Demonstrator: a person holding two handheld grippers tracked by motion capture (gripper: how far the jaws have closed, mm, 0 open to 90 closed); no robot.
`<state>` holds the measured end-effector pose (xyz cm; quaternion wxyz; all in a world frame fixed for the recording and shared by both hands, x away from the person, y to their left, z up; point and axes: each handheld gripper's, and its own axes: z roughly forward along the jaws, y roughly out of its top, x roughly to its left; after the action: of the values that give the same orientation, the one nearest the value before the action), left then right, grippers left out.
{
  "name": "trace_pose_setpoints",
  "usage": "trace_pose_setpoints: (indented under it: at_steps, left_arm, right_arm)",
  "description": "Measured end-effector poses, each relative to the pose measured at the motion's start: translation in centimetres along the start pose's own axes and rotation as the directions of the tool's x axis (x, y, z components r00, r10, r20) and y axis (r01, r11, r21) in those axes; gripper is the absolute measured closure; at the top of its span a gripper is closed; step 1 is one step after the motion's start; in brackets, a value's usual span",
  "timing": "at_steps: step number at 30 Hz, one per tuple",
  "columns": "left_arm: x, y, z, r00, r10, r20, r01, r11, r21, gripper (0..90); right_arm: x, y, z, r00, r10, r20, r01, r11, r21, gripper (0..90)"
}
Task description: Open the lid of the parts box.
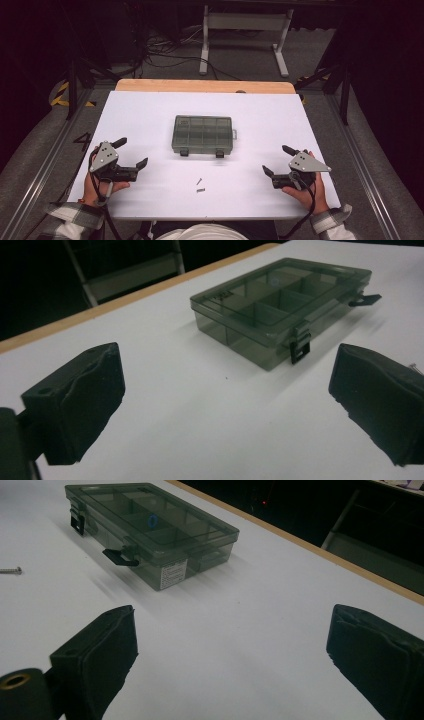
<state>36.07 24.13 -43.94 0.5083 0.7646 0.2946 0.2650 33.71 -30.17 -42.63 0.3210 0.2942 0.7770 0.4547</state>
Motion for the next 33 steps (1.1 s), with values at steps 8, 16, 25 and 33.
trace_pose_setpoints:
  at_steps: [8,16,25,33]
  left_arm:
    - [0.0,-0.2,0.3,0.9996,-0.011,0.026,0.011,0.9999,0.005,4.6]
    - [-0.2,-0.1,0.0,0.9999,0.004,0.012,-0.004,1.0000,0.000,5.0]
    - [0.3,0.2,1.7,0.9994,-0.035,0.008,0.035,0.9986,0.040,1.5]
    - [-0.4,1.1,3.6,0.9993,0.008,0.037,-0.010,0.9985,0.054,2.1]
  right_arm:
    - [-0.4,-0.1,-0.1,0.9996,0.027,0.012,-0.027,0.9996,0.005,6.9]
    - [-0.5,0.1,0.4,0.9994,0.029,0.016,-0.030,0.9992,0.026,7.0]
    - [-0.8,1.3,1.9,0.9995,0.019,-0.027,-0.018,0.9986,0.050,6.5]
    - [0.3,3.3,4.4,0.9930,-0.013,-0.118,0.021,0.9974,0.069,12.1]
